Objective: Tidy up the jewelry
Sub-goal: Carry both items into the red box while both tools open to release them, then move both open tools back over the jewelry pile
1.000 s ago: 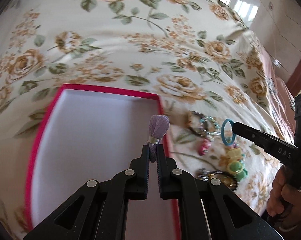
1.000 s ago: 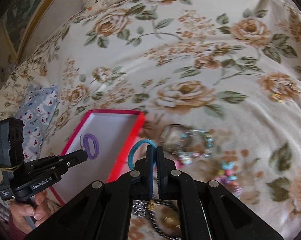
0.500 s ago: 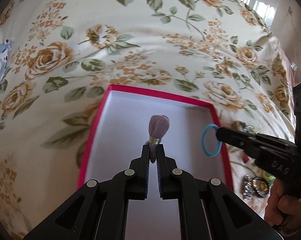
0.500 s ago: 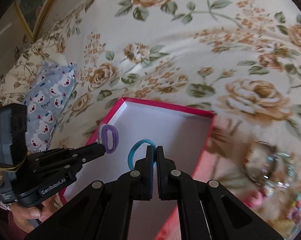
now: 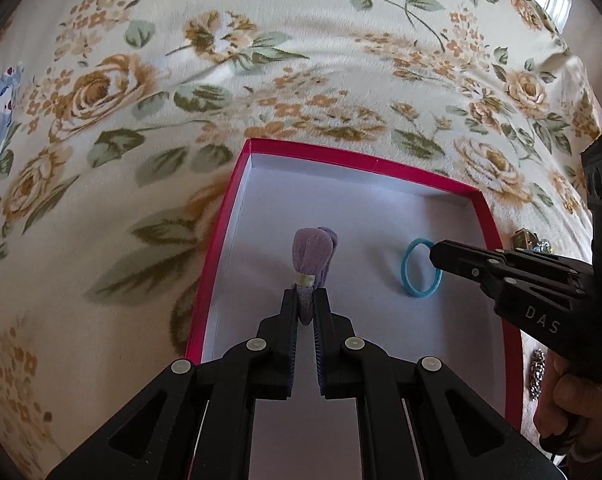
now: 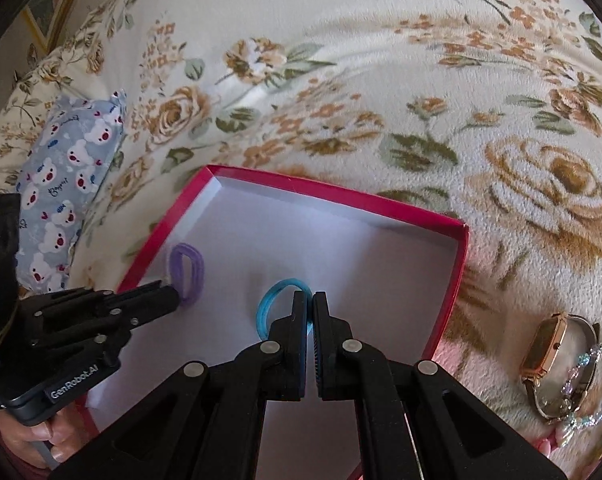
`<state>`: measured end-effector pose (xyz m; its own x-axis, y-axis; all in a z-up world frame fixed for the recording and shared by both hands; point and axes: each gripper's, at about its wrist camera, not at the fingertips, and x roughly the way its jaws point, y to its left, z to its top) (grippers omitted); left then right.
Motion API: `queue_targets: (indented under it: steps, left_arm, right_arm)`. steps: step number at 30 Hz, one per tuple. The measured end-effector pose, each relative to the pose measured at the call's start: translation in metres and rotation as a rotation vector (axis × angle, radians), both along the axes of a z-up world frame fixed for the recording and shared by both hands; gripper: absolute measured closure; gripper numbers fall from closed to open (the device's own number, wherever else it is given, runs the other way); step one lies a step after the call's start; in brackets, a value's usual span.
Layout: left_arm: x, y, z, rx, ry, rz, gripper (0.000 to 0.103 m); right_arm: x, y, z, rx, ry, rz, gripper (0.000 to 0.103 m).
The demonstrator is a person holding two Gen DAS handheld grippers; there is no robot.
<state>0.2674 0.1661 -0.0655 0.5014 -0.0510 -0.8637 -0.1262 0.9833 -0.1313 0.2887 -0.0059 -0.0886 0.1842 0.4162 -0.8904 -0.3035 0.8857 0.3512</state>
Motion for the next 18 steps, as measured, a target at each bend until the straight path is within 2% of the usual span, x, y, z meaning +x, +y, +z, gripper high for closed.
queue_targets:
  steps: [5,9,12,14,16,18]
  left_arm:
    - [0.003,-0.002,-0.005,0.011,0.01,-0.008,0.09]
    - [-0.001,0.0,-0.005,0.018,0.008,0.014,0.077]
    - [-0.008,0.001,0.001,0.011,-0.005,0.026,0.073]
    - [-0.014,0.002,0.007,0.004,-0.019,0.043,0.064]
    - [-0.021,0.003,0.013,-0.004,-0.04,0.057,0.046]
    - [-0.03,0.003,0.018,-0.012,-0.055,0.078,0.033]
  right_arm:
    - [0.002,0.0,0.002,0.021,0.009,-0.007,0.095]
    - [0.002,-0.002,0.006,0.032,0.008,-0.011,0.091]
    - [0.001,-0.005,0.01,0.045,0.003,-0.023,0.088]
    - [-0.002,-0.009,0.018,0.062,-0.004,-0.034,0.087]
    - [-0.006,-0.014,0.025,0.072,-0.013,-0.043,0.077]
    - [-0.009,-0.019,0.032,0.084,-0.025,-0.054,0.053]
